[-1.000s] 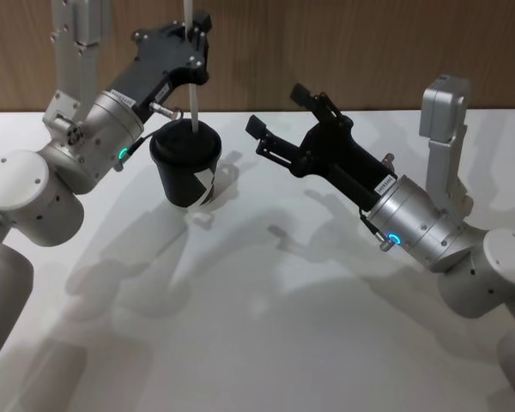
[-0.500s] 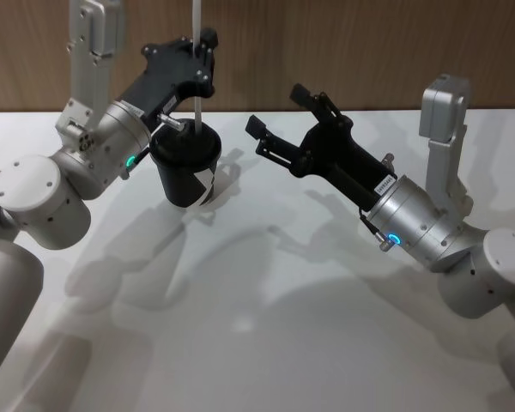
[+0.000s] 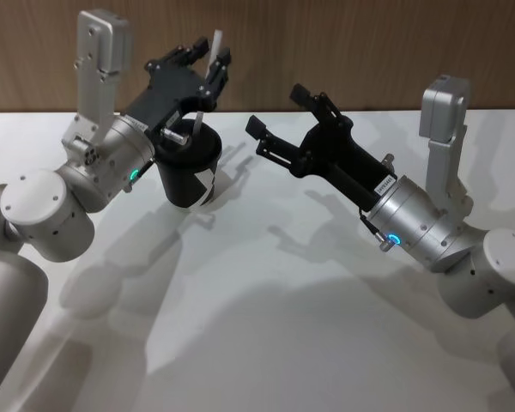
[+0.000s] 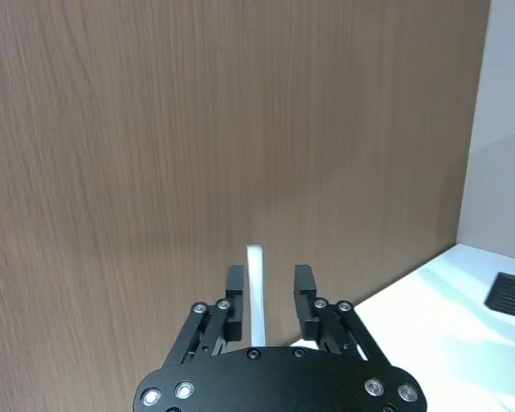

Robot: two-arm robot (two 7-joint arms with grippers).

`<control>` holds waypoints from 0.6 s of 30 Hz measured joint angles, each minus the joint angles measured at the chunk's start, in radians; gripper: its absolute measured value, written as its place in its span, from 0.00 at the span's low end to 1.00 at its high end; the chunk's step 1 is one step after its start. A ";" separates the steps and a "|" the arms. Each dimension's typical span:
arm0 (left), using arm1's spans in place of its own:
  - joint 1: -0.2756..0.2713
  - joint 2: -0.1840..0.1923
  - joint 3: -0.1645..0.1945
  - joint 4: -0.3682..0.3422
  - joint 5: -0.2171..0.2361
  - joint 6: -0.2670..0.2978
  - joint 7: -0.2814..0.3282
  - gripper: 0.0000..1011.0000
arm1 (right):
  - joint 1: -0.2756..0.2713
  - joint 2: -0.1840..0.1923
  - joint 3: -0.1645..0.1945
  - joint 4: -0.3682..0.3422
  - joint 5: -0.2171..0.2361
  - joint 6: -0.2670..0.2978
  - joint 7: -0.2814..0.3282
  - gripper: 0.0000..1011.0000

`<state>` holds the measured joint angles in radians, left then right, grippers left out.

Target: Pick up the straw with one hand, pass it to the other hand, and insert it into the cup.

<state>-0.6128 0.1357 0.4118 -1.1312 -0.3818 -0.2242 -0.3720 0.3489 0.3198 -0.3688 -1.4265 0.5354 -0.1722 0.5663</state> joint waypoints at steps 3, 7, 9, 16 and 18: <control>0.025 0.008 -0.003 -0.034 0.003 0.000 0.003 0.43 | 0.000 0.000 0.000 0.000 0.000 0.000 0.000 0.99; 0.063 0.024 -0.009 -0.092 0.004 0.003 0.006 0.57 | 0.000 0.000 0.000 0.000 0.000 0.000 0.000 0.99; 0.079 0.030 -0.012 -0.115 0.004 0.005 0.007 0.60 | 0.000 0.000 0.000 0.000 0.000 0.000 0.000 0.99; 0.169 0.072 -0.029 -0.245 0.000 0.017 0.007 0.82 | 0.000 0.000 0.000 0.000 0.000 0.000 0.000 0.99; 0.215 0.093 -0.040 -0.305 -0.008 0.019 0.004 0.91 | 0.000 0.000 0.000 0.000 0.000 0.000 0.000 0.99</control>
<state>-0.3980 0.2284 0.3715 -1.4364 -0.3903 -0.2048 -0.3677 0.3489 0.3197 -0.3689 -1.4264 0.5355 -0.1722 0.5663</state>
